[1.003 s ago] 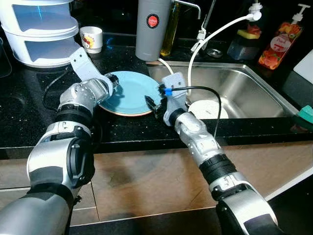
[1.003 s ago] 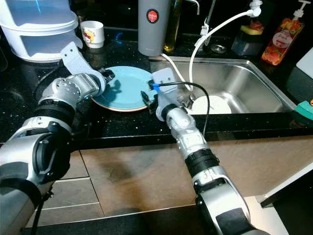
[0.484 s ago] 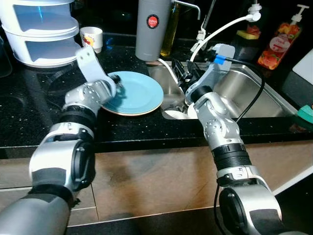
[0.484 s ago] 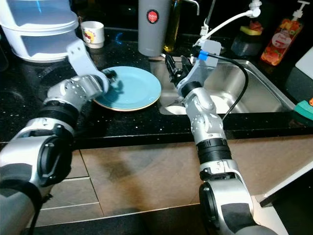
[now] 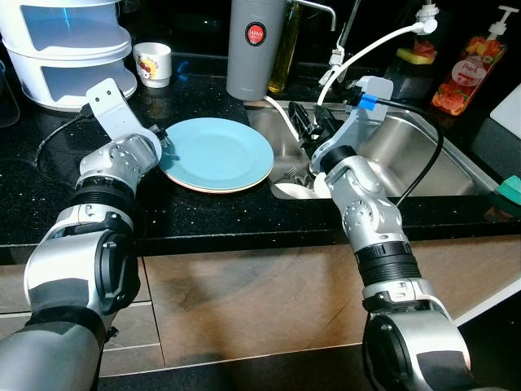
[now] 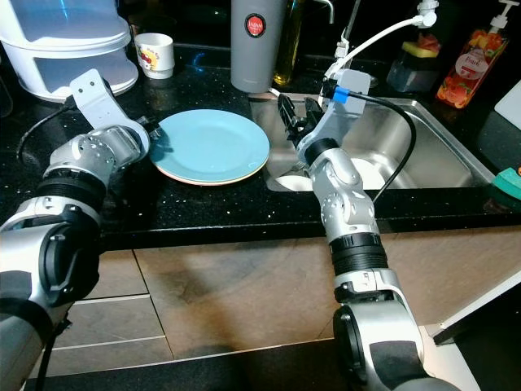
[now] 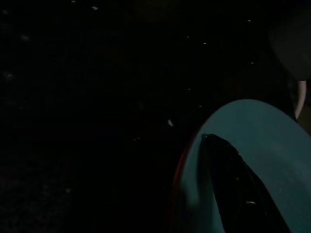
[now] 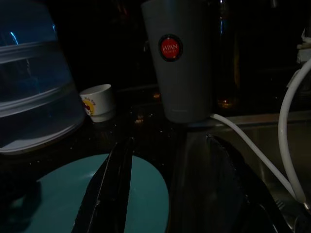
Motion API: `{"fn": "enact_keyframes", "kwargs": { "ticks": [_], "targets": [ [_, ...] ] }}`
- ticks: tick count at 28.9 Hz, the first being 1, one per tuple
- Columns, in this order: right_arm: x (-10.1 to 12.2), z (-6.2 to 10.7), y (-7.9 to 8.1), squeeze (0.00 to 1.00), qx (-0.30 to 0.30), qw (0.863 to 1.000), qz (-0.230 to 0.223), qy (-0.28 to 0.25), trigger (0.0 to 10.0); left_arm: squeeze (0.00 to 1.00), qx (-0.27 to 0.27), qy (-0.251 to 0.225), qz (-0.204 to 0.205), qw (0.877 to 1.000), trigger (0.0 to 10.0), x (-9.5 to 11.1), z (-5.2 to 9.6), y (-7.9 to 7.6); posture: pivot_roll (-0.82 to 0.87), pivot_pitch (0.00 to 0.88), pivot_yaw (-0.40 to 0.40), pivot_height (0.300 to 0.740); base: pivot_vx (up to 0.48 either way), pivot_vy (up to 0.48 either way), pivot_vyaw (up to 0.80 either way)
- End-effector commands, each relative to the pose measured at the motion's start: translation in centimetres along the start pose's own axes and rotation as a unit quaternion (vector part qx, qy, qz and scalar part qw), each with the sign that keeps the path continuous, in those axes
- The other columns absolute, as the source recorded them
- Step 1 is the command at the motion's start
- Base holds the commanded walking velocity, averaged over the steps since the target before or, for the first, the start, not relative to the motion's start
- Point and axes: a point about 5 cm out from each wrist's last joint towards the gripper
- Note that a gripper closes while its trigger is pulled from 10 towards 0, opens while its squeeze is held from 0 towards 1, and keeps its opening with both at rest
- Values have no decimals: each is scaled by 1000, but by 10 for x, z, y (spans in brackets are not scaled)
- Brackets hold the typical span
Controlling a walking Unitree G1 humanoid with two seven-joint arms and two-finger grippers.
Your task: Kitchen organization
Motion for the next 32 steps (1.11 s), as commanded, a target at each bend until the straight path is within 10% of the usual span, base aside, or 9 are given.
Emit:
{"fn": "enact_keyframes", "kwargs": {
  "ticks": [1,6,9,10,11,18,32],
  "targets": [
    [-4,3,-1,0,3,1000,6,9,10000,0,-9,0,-19,1000,10000,-7,-1,-2,47,39,-114,740,0,0,0],
    [-19,7,2,0,9,999,19,34,10000,0,-40,-13,-57,998,10000,-7,0,-16,49,40,-111,740,0,0,0],
    [-21,8,2,0,8,999,20,37,10000,0,-42,68,16,997,2510,-28,-2,-10,49,40,-111,740,0,0,0],
    [-21,8,2,0,8,999,20,37,10000,0,-42,68,16,997,2510,-28,-2,-10,49,40,-111,740,0,0,0],
    [-21,8,2,0,8,999,20,37,10000,0,-45,86,43,994,0,-32,-2,-9,49,40,-111,740,0,0,0],
    [-18,7,0,0,8,999,21,33,10000,0,-41,120,102,987,0,-44,-2,3,52,38,-116,740,0,0,0],
    [-12,7,-8,0,-5,999,26,23,10000,0,-88,44,184,978,0,-16,-1,11,52,5,-115,740,0,0,0]
  ]
}}
Point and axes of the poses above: a point about 5 cm out from each wrist's last joint towards the gripper, its own z axis pointing back from the gripper into the wrist, its own x axis along the axis of the wrist's last joint, y = z × x, and after that the axes turned 15 degrees about z, right-handed
